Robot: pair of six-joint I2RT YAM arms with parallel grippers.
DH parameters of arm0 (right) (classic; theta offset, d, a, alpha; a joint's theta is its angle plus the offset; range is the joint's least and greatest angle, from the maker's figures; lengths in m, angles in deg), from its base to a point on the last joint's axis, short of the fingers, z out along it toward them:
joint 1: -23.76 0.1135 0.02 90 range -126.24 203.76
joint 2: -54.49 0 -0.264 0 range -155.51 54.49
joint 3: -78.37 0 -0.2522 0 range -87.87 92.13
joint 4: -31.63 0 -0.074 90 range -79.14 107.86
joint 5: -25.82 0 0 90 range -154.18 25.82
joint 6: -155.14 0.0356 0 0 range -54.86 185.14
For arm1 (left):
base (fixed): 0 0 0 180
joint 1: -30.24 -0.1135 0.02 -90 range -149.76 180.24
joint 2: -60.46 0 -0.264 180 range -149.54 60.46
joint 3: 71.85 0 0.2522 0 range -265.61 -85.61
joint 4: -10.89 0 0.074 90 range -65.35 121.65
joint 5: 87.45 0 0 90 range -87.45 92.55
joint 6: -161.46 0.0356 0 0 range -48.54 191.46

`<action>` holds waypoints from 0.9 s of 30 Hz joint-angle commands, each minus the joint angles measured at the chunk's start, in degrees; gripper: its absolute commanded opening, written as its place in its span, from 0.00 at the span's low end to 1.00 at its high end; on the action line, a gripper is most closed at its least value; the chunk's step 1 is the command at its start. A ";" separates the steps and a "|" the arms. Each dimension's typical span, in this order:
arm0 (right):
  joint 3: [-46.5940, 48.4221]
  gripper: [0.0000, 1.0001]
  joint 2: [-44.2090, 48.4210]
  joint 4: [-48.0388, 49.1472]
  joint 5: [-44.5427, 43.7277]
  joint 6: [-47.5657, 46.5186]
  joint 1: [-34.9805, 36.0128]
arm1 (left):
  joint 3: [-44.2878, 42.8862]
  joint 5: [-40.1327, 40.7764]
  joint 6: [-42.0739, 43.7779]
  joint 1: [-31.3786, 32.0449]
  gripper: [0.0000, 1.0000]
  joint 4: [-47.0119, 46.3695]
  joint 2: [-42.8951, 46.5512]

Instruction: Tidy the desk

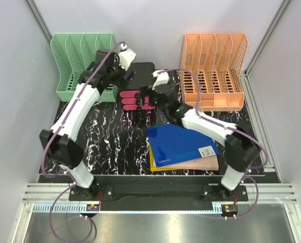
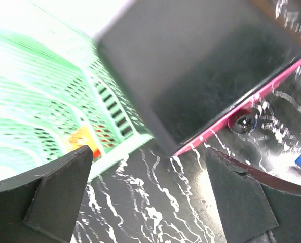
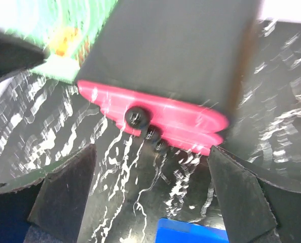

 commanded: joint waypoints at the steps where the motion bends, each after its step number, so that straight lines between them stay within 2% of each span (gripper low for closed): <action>1: 4.01 1.00 7.80 -13.08 -2.60 1.05 -6.72 | -5.27 -0.57 -4.21 -0.42 0.99 1.70 6.81; 5: 8.75 1.00 7.28 -23.45 -2.69 2.82 -16.90 | -5.19 -8.03 -8.88 -0.33 0.99 8.10 8.13; 9: 14.02 1.00 3.51 -30.66 -1.90 1.06 -21.31 | 2.79 -16.20 -10.20 0.63 0.99 9.71 10.06; 10: 14.82 1.00 1.76 -31.20 -1.55 0.71 -22.11 | 7.52 -16.75 -10.38 1.07 0.99 9.71 10.50; 12: 16.74 0.97 -0.10 -32.34 -1.98 0.09 -23.78 | 11.58 -18.59 -10.20 2.47 0.99 9.45 10.51; 17: 20.00 0.84 -5.64 -32.35 1.79 2.11 -25.28 | 18.28 -20.27 -9.85 5.38 0.99 8.74 8.58; 27: 31.25 0.76 -20.31 -33.84 1.71 0.80 -26.69 | 21.80 -18.43 -8.18 6.52 0.99 2.68 1.99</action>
